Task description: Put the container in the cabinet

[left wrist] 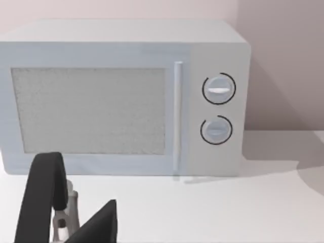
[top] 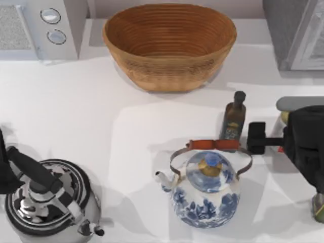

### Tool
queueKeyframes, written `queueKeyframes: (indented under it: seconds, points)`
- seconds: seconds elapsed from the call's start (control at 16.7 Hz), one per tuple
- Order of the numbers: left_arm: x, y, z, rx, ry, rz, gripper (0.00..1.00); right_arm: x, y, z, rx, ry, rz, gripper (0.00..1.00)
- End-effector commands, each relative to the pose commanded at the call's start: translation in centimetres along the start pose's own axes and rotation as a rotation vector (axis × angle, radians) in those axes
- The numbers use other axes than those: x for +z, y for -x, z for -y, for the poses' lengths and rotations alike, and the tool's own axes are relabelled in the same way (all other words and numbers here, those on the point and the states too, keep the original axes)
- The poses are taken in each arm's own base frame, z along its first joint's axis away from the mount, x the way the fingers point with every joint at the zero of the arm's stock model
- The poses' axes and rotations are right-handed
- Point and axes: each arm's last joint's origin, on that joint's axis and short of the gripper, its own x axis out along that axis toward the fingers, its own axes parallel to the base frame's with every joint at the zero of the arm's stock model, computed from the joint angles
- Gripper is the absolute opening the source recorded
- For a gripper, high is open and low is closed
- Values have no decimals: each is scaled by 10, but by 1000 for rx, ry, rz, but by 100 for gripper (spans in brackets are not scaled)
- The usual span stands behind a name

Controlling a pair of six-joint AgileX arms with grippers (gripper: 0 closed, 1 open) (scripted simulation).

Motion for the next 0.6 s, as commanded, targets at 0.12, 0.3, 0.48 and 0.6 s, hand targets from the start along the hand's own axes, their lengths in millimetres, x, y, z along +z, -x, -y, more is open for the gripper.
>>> queueKeyframes:
  seconds: [0.12,0.3,0.48,0.6]
  points:
    - [0,0,0,0,0,0,100,0,0,0,0,0,0,92]
    - [0,0,0,0,0,0,100,0,0,0,0,0,0,70]
    - [0,0,0,0,0,0,100,0,0,0,0,0,0,47]
    - [0,0,0,0,0,0,100,0,0,0,0,0,0,32]
